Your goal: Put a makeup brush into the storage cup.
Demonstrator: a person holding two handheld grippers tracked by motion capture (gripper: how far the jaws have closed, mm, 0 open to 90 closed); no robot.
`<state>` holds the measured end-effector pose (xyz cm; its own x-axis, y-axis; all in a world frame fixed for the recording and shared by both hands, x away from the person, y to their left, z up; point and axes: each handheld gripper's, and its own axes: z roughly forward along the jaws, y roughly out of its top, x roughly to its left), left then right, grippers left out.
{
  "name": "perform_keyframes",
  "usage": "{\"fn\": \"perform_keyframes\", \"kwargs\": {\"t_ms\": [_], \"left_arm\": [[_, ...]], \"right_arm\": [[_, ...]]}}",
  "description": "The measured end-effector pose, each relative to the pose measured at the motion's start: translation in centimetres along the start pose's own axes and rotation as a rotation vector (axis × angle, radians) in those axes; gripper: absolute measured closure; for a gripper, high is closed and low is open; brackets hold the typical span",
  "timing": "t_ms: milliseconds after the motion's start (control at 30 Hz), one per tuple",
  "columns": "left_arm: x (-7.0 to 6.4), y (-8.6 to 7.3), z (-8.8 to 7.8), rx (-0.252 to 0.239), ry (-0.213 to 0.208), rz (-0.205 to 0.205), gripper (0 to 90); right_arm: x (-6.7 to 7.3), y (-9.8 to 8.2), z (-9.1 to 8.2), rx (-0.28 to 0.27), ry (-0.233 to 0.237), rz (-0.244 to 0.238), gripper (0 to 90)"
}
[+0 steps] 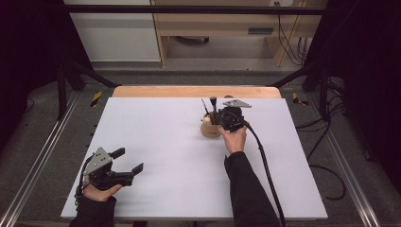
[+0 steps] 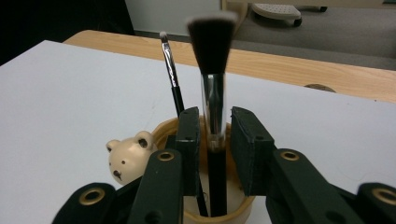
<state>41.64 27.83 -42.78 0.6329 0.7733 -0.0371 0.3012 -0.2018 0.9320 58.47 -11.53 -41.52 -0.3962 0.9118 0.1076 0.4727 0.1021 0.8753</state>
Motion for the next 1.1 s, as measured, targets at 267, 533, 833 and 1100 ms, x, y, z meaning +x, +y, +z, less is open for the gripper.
{"fn": "perform_keyframes", "kwargs": {"t_ms": [267, 533, 833, 1100], "left_arm": [[0.1, 0.0, -0.1, -0.006, 0.001, -0.008, 7.4], [0.0, 0.0, 0.0, 0.0, 0.003, -0.002, 7.4], [0.0, 0.0, 0.0, 0.002, 0.004, -0.002, 7.4], [-0.1, 0.0, 0.1, 0.003, 0.004, -0.005, 7.3]], "right_arm": [[0.2, 0.8, -2.0, -0.016, 0.014, -0.029, 65.4], [0.4, 1.9, -4.8, -0.059, 0.063, -0.04, 54.3], [0.9, 2.3, -7.2, -0.092, 0.13, -0.061, 42.2], [0.6, 1.9, -8.8, -0.1, 0.141, -0.081, 30.8]]}}
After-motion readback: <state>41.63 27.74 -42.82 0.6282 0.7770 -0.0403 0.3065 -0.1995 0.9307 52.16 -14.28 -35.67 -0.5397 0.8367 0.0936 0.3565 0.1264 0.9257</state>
